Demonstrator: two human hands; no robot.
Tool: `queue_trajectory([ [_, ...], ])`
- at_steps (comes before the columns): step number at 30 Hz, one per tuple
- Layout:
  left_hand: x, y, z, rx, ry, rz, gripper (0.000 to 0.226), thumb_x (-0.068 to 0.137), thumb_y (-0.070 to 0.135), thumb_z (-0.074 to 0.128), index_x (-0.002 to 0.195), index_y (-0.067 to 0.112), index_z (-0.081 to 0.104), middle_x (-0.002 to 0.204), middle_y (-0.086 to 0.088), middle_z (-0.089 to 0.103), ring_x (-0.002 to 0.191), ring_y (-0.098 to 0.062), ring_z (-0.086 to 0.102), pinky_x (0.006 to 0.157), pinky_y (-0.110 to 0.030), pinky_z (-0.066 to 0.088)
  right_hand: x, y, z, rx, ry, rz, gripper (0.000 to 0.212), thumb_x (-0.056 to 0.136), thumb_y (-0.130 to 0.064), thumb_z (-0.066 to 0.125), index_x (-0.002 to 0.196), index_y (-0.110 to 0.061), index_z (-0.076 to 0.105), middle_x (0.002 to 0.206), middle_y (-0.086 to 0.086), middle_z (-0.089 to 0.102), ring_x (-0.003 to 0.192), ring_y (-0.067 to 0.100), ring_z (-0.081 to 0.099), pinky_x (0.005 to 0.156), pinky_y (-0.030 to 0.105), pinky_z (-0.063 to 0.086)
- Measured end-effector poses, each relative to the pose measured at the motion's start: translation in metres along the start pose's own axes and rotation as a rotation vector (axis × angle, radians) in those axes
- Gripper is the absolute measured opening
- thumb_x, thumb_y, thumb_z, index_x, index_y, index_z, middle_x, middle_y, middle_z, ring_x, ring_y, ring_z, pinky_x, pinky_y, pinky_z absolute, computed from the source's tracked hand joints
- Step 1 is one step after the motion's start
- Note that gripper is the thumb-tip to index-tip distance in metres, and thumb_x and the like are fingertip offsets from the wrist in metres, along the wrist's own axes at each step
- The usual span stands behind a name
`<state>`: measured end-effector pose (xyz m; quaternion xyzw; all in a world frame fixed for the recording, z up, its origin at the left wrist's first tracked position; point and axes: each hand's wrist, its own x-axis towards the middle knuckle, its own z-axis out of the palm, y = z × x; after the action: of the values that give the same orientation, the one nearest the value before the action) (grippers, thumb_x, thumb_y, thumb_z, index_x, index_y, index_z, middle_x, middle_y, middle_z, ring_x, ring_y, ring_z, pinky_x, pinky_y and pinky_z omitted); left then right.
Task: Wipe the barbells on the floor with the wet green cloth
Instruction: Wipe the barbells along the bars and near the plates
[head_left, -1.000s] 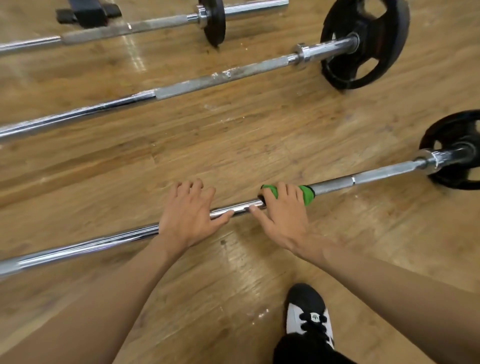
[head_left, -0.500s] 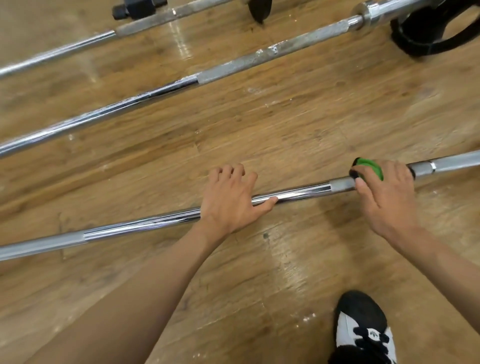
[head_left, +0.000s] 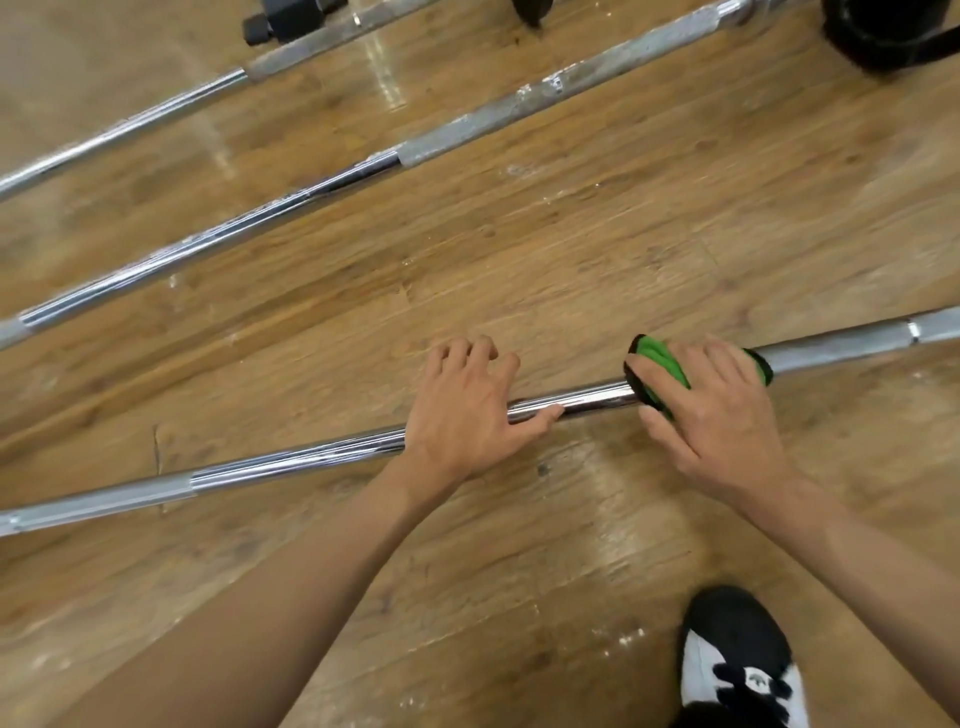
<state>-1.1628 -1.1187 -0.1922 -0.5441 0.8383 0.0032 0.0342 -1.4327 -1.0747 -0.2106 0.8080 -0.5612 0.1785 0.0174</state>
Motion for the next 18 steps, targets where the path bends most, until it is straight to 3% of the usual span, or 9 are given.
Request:
queue_trajectory([
  [3, 0.000, 0.000, -0.001, 0.011, 0.004, 0.000, 0.079, 0.092, 0.083, 0.023, 0.110, 0.020, 0.067, 0.110, -0.006, 0.061, 0.101, -0.030, 0.052, 0.094, -0.045, 0.036, 0.001, 0.003, 0.000, 0.001, 0.038, 0.114, 0.062, 0.107, -0.050, 0.028, 0.125, -0.008, 0.069, 0.114, 0.020, 0.062, 0.101, 0.038, 0.056, 0.113, 0.057, 0.033],
  [7, 0.000, 0.000, 0.000, -0.001, 0.013, 0.002, 0.079, 0.092, 0.082, 0.024, 0.110, 0.020, 0.068, 0.109, -0.005, 0.062, 0.100, -0.029, 0.052, 0.094, -0.043, 0.035, 0.015, -0.033, 0.001, -0.004, 0.046, 0.302, 0.061, 0.104, -0.052, 0.030, 0.109, -0.007, 0.072, 0.106, 0.022, 0.061, 0.093, 0.038, 0.053, 0.093, 0.053, 0.038],
  [10, 0.002, 0.000, 0.000, -0.002, 0.014, -0.006, 0.080, 0.092, 0.083, 0.024, 0.111, 0.020, 0.068, 0.109, -0.005, 0.062, 0.100, -0.029, 0.052, 0.094, -0.044, 0.035, 0.016, -0.048, 0.005, 0.017, 0.000, 0.162, 0.059, 0.103, -0.054, 0.033, 0.118, -0.010, 0.070, 0.111, 0.020, 0.061, 0.095, 0.038, 0.054, 0.089, 0.050, 0.039],
  [13, 0.001, 0.000, -0.002, -0.018, 0.007, -0.007, 0.081, 0.092, 0.083, 0.022, 0.110, 0.020, 0.068, 0.109, -0.004, 0.062, 0.100, -0.028, 0.052, 0.095, -0.043, 0.035, 0.011, -0.019, -0.001, 0.018, -0.037, 0.046, 0.062, 0.107, -0.054, 0.026, 0.124, -0.012, 0.069, 0.110, 0.018, 0.062, 0.092, 0.037, 0.056, 0.089, 0.049, 0.040],
  [16, 0.000, 0.000, -0.002, -0.008, 0.013, -0.007, 0.080, 0.091, 0.083, 0.022, 0.108, 0.020, 0.068, 0.108, -0.004, 0.062, 0.100, -0.028, 0.052, 0.095, -0.044, 0.035, 0.005, 0.012, -0.006, -0.010, 0.063, 0.298, 0.064, 0.108, -0.052, 0.024, 0.115, -0.008, 0.072, 0.099, 0.020, 0.059, 0.092, 0.037, 0.052, 0.101, 0.054, 0.038],
  [18, 0.001, 0.000, -0.002, -0.001, 0.014, -0.008, 0.080, 0.091, 0.083, 0.023, 0.107, 0.020, 0.068, 0.109, -0.005, 0.062, 0.101, -0.029, 0.053, 0.095, -0.044, 0.035, 0.009, 0.009, -0.008, -0.038, 0.090, 0.451, 0.062, 0.106, -0.050, 0.029, 0.103, -0.007, 0.074, 0.094, 0.022, 0.057, 0.090, 0.038, 0.049, 0.096, 0.053, 0.037],
])
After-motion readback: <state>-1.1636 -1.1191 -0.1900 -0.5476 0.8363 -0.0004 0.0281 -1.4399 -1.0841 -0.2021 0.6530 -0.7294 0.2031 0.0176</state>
